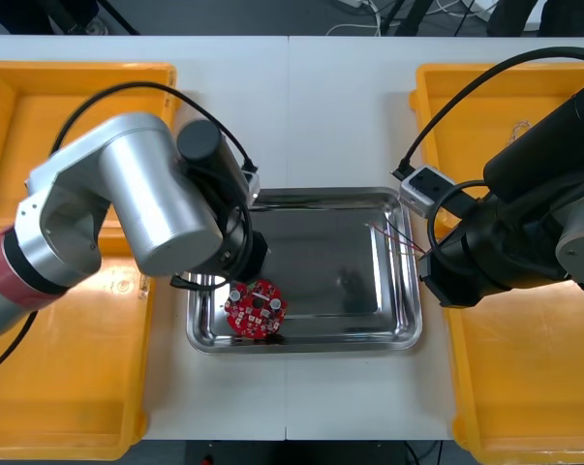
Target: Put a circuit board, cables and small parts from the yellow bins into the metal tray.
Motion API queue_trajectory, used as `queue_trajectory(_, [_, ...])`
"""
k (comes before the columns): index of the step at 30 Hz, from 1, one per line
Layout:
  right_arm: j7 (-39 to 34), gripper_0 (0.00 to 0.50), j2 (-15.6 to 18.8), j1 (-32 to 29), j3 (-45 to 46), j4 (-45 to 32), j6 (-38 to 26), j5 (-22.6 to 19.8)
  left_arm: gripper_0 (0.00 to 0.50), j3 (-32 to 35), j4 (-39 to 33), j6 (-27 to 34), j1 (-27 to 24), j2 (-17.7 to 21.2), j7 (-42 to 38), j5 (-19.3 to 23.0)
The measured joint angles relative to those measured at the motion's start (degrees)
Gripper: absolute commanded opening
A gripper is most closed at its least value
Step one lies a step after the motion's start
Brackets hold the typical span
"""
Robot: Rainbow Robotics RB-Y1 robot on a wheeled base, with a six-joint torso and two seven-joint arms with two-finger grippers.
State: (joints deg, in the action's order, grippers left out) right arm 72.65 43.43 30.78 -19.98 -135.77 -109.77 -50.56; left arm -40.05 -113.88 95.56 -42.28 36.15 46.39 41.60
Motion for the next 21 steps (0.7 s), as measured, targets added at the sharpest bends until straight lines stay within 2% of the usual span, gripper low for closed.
queue_trajectory(9, [0.01,0.000,-3.20,1.64,-4.40,0.76,0.00,1.06,0.500,12.69,-0.79,8.66,-0.21,0.00,1.58,4.49])
queue_trajectory(16, [0.14,0.000,-7.60,5.58,-9.49,6.50,0.00,1.91,0.500,18.35,-0.72,12.53,-0.22,0.00,13.17,4.81])
queue_trajectory(21, [3.78,0.000,-8.71,6.37,-13.00,7.51,0.15,5.41,0.500,21.78,1.48,12.95,-0.62,0.03,18.72,6.38])
